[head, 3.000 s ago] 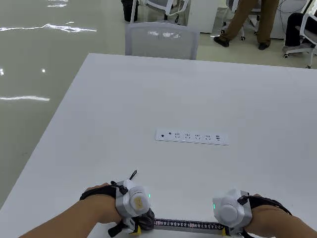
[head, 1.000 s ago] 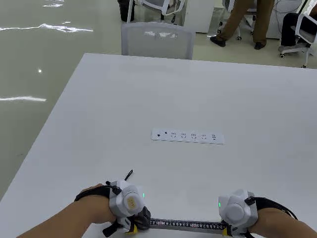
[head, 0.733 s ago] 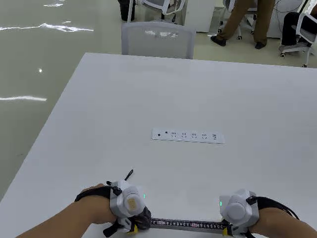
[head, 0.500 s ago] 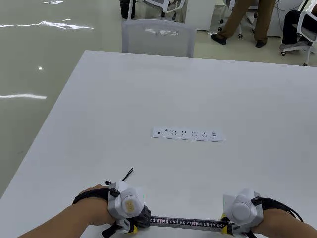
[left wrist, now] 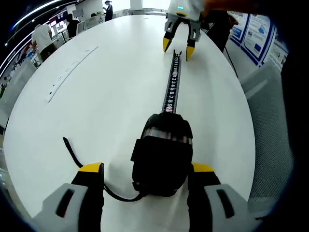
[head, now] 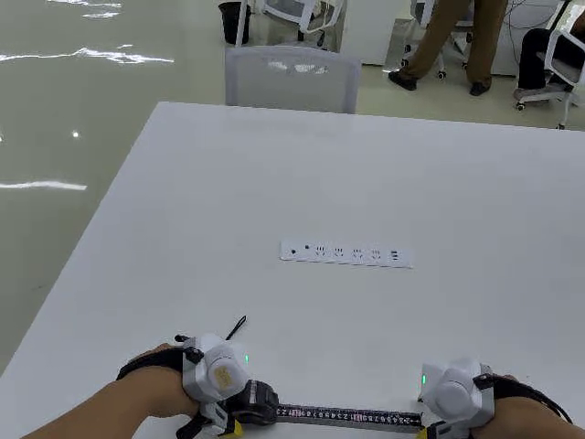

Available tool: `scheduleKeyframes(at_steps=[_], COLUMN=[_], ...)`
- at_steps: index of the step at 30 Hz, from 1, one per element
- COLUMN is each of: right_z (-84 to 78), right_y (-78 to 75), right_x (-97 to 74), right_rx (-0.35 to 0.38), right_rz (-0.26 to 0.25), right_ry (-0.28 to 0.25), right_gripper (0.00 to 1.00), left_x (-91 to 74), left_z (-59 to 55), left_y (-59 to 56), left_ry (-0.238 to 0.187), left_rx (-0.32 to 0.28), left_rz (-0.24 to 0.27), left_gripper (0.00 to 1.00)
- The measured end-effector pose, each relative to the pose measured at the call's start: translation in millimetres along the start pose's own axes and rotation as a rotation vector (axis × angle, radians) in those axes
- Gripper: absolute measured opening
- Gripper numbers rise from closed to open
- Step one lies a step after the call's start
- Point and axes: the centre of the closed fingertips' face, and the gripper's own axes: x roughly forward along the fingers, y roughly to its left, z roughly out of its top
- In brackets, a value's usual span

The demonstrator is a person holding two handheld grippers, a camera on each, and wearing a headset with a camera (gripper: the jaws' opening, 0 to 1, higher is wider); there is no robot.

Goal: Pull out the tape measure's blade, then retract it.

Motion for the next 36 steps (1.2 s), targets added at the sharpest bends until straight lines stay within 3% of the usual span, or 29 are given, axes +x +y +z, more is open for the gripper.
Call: scheduleKeyframes(at_steps=[2,5,9,11,13,17,21,24,30,36], right_z=[-1.3,0.2,4.7,2.7,-9.9,-25.6,-29.6,-32.2,-36.6,-44.4], right_y=[0.7,3.9,9.6,15.0,17.4,36.5,56.3,67.7,95.0,105.2], right_x=[-3.0,-10.0,-26.7,-31.8,-32.6,-33.7,-35.2,-41.2,-49.2,-60.1], right_rx=[0.022,0.059,0.162,0.190,0.204,0.216,0.267,0.347,0.387,0.449], right_rz=[-0.009,-0.021,-0.058,-0.068,-0.069,-0.092,-0.120,-0.162,-0.186,-0.231], right_ry=[-0.009,-0.047,-0.148,-0.170,-0.169,-0.173,-0.219,-0.271,-0.319,-0.363], right_gripper=[0.50,0.56,0.64,0.67,0.68,0.71,0.78,0.81,0.82,0.87], left_x=[-2.8,-6.1,-11.8,-15.8,-21.7,-35.6,-47.5,-56.6,-76.3,-93.4], left_z=[-0.1,-7.1,-19.1,-20.3,-25.1,-42.2,-54.5,-65.5,-77.3,-89.5], left_y=[0.3,-4.4,-18.9,-21.2,-22.1,-24.5,-27.7,-32.4,-43.2,-51.5], left_ry=[-0.036,-0.054,-0.074,-0.117,-0.159,-0.190,-0.234,-0.265,-0.303,-0.347], left_rx=[-0.028,-0.038,-0.039,-0.067,-0.114,-0.179,-0.237,-0.284,-0.365,-0.414], left_rz=[0.004,0.007,0.012,0.025,0.045,0.078,0.113,0.138,0.183,0.215], left_gripper=[0.71,0.73,0.77,0.79,0.83,0.89,0.91,0.94,0.97,0.99])
